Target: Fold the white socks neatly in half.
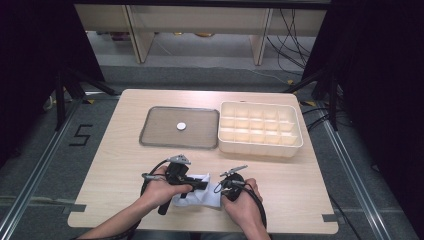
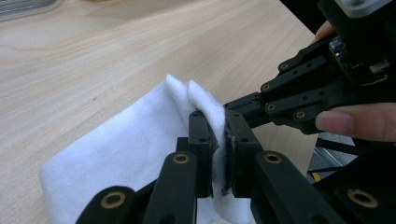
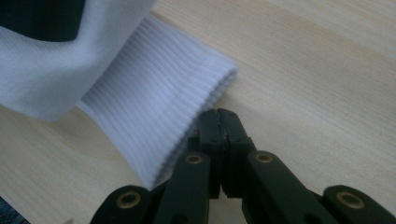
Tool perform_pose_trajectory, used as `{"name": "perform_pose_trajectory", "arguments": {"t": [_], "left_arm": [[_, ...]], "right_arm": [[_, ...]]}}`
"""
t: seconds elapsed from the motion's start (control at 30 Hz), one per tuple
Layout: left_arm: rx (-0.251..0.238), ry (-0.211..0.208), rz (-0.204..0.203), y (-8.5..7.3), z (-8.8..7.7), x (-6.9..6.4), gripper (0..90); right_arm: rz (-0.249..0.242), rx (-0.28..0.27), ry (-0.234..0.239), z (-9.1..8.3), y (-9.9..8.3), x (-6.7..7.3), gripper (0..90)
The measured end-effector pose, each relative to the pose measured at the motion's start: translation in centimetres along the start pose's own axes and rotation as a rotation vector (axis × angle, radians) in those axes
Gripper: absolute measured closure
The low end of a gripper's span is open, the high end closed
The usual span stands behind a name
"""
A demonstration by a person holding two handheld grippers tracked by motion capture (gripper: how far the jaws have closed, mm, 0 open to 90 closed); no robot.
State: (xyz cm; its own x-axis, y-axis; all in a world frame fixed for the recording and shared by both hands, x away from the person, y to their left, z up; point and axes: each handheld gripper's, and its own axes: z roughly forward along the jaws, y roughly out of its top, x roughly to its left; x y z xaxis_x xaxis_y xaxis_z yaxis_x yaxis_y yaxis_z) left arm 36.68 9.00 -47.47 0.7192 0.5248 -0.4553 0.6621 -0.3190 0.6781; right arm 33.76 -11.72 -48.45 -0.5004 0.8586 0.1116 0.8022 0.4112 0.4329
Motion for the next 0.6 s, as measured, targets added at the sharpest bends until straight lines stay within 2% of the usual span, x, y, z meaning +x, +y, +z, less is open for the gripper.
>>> {"name": "perform_pose_trajectory", "arguments": {"t": [0.2,0.57,0.6], "left_arm": [[0.002,0.016,0.004,-0.03,0.1,0.1,82.5],[0.014,0.005,0.001,-0.11,0.34,0.24,82.5],[0.013,0.011,0.001,-0.16,0.39,0.21,82.5]], "right_arm": [[0.004,-0.001,0.001,0.03,0.07,0.1,89.5],[-0.013,-0.004,0.009,0.18,0.22,0.27,89.3],[0.005,0.002,0.004,0.12,0.2,0.42,89.3]]}}
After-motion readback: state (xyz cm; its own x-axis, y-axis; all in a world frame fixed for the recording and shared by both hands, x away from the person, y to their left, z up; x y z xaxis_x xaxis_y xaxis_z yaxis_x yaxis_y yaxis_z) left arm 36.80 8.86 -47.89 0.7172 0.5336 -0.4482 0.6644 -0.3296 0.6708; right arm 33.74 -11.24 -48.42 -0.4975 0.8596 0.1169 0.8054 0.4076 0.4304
